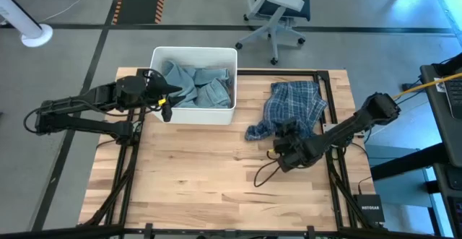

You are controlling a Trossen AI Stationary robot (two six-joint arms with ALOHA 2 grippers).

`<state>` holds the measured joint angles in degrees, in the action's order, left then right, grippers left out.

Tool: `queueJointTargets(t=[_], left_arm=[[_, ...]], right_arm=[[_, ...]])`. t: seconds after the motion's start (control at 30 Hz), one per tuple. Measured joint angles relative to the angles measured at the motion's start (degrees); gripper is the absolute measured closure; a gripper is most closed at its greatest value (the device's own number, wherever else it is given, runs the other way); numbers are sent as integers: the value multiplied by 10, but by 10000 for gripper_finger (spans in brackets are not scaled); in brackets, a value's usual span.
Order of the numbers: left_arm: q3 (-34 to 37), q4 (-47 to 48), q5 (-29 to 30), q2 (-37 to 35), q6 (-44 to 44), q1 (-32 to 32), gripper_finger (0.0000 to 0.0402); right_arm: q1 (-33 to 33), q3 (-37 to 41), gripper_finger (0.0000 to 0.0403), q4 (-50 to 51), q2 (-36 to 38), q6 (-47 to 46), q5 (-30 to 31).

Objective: Sort clothes
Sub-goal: Put the blue plaid shirt into the white bin

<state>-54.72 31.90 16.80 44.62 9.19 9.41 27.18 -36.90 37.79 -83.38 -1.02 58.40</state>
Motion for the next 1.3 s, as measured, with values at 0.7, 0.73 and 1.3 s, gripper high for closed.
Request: queueJointTargets(t=[0.7,0.73,1.3], left_arm=[[0,2,0,0,7,0,233],[0,1,0,0,7,0,233],[0,-63,-62,29,41,-11,233]], right_arm=[[-43,-665,387,135,55,465,109],[-53,-681,387,112,56,494,100],[-119,-736,386,-16,36,633,-55]])
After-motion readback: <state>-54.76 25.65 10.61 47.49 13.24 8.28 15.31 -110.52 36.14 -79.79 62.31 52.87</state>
